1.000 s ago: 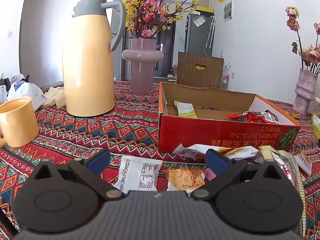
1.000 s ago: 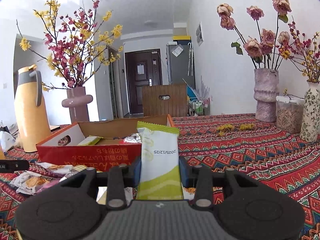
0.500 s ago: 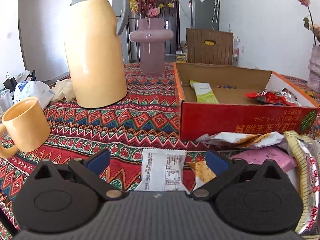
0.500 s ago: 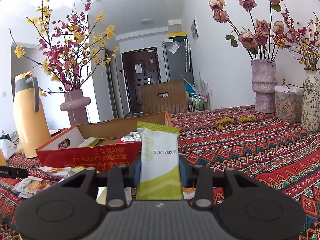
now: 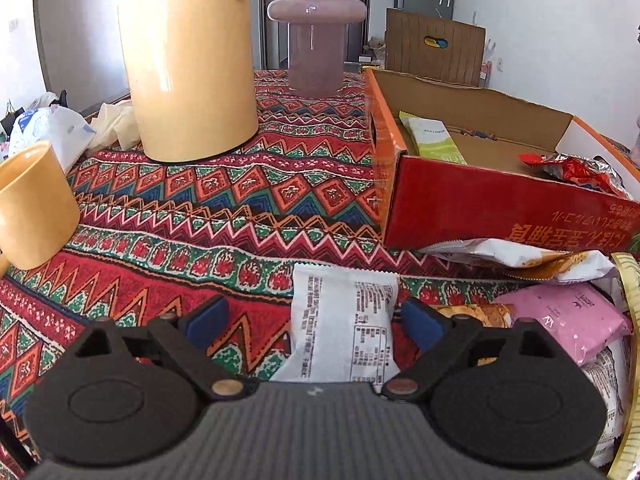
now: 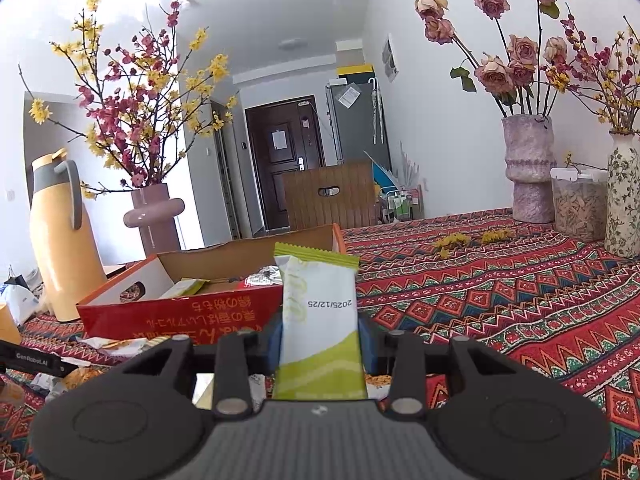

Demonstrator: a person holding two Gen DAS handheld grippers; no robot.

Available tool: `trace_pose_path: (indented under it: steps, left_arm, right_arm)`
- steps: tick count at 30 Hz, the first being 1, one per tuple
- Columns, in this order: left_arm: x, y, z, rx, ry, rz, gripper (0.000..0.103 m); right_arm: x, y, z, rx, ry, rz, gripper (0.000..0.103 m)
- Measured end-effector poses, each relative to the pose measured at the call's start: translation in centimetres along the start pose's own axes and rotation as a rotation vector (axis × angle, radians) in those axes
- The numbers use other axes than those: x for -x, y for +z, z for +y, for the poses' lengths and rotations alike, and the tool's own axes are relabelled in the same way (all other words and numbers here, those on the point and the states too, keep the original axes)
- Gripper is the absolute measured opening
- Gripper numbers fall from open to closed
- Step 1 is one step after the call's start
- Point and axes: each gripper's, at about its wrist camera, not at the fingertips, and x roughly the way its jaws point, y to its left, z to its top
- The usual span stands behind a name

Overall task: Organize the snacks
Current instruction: 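Grasp the white printed packet with the left gripper while the right gripper holds its bar, then carry both packets into the cardboard box and open both grippers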

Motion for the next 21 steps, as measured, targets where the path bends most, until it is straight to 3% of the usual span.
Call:
trace_pose_path:
  steps: [3,5,6,10,11,21]
  left_arm:
    - [0.3,-0.2,-0.6,-0.034,-0.016,-0.018,0.075]
    - [0.7,-0.5,-1.1,-0.062,-0.037,-0.034,0.055]
    - [0.8,-0.6,-1.3,-0.073,-0.048,-0.037,0.053]
    - [1.1,-0.7,-1.3,-0.067,-0.051,-0.043,0.049]
    - [1.2,-0.7,-1.3,-0.063,-0.048,-0.047,0.042]
    - [2.6,-0.6,-1.4,-0.059,-0.05,-0.103,0.041]
  right_arm:
    - [0.0,0.0,0.0,0.0,-0.001,0.001,0.037]
    - [0.0,0.0,0.0,0.0,-0.002,0.002,0.037]
    - [-0.1,0.0,0.0,0.0,-0.003,0.003,0.037]
    - [-0.1,-0.1,0.0,0.0,-0.004,0.005,0.037]
    - [-0.1,-0.1,0.0,0.0,-0.004,0.005,0.037]
    - [-0.1,-0.1,0.0,-0.001,-0.004,0.005,0.037]
